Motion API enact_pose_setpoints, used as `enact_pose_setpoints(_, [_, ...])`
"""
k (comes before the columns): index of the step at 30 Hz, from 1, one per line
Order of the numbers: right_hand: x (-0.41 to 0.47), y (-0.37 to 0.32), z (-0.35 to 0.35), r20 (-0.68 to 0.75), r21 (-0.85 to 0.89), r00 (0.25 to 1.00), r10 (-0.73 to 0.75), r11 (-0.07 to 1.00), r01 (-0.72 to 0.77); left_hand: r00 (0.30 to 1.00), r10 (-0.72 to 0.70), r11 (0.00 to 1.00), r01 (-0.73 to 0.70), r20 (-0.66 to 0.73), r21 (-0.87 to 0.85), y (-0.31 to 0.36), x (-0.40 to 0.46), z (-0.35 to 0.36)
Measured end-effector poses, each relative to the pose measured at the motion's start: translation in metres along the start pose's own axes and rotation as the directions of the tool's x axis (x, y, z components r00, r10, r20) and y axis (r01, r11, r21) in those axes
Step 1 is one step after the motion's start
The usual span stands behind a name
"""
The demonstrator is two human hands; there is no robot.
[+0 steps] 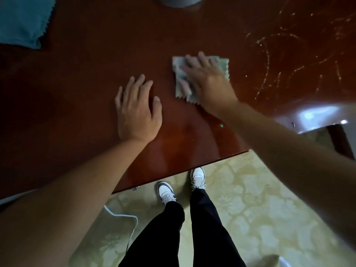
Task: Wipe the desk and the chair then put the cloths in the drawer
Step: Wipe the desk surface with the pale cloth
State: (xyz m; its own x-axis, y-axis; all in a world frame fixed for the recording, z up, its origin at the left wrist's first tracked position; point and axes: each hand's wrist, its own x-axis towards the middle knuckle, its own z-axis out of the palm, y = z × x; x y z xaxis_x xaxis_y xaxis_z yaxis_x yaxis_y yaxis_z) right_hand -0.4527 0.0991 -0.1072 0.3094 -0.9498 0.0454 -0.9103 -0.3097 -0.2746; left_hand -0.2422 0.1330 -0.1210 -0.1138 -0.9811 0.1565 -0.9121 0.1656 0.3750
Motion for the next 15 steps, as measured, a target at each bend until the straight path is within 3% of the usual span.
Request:
enact_pose_setpoints(5, [-0.005,0.036,-0.015,-0.024,-0.008,0.989,0.148,0.989,-0.148,0.999,-0.024,1.000,0.024,-0.028,-0.001,0.005,0.002,0.002])
enact_pose_setpoints(7, [-0.038,0.020,-0.009,-0.034,0.016,0.995,0.096,0.995,-0.095,0.999,0.005,0.999,-0.008,-0.043,-0.054,0.019,0.005,0.005])
enact_pose_setpoints(11, [-0.064,0.031,-0.018,0.049,0.037,0.996,-0.071,0.997,0.069,0.975,0.223,0.971,-0.220,0.021,-0.097,0.053,0.003,0.019])
enact_pose_setpoints(15, [-0.016,0.083,-0.037,-0.004,-0.016,0.988,0.152,0.988,-0.152,0.967,0.255,0.966,-0.254,0.025,-0.058,0.057,-0.003,0.029])
